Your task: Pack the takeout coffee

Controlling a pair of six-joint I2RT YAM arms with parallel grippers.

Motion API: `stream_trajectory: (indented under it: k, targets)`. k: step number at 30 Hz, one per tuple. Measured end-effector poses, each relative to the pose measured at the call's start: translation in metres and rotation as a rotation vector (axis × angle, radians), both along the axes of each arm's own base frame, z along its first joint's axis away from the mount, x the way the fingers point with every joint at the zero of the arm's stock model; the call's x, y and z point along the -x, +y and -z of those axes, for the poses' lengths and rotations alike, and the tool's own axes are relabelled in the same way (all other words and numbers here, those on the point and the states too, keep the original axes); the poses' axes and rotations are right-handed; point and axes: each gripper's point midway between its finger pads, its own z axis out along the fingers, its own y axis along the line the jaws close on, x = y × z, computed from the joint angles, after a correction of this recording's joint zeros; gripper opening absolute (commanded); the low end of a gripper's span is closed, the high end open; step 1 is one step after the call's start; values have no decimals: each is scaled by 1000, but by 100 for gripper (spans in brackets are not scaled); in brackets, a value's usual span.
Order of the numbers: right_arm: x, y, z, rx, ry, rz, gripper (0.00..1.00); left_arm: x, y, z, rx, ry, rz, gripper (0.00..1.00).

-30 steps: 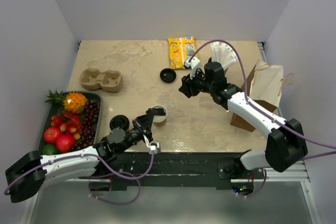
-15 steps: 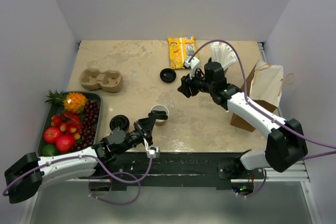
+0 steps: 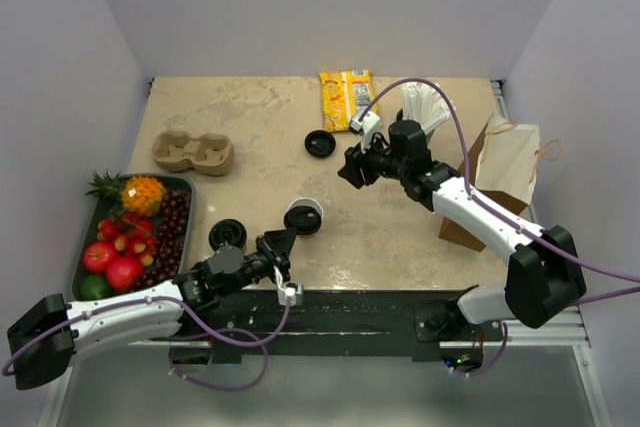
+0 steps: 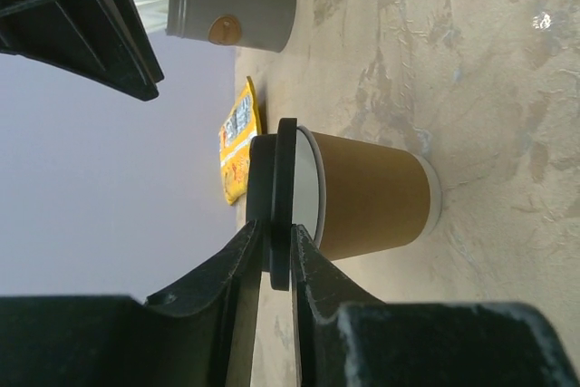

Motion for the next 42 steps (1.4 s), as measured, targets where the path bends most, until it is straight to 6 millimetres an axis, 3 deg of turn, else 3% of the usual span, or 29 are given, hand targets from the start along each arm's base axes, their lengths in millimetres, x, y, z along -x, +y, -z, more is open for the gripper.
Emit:
stream_trajectory:
  k: [8, 20, 31, 42]
  targets:
    - [12, 12, 1, -36, 36, -75, 57, 3, 2, 9, -19, 42, 0, 28]
    - [57, 50, 33, -98, 224, -326, 61, 3, 1, 14, -23, 79, -9, 28]
    - [47, 60, 33, -113, 240, -307, 64, -1, 1, 22, -48, 100, -28, 29]
    - [50, 72, 48, -144, 335, -335, 69, -6, 3, 26, -52, 109, -63, 31]
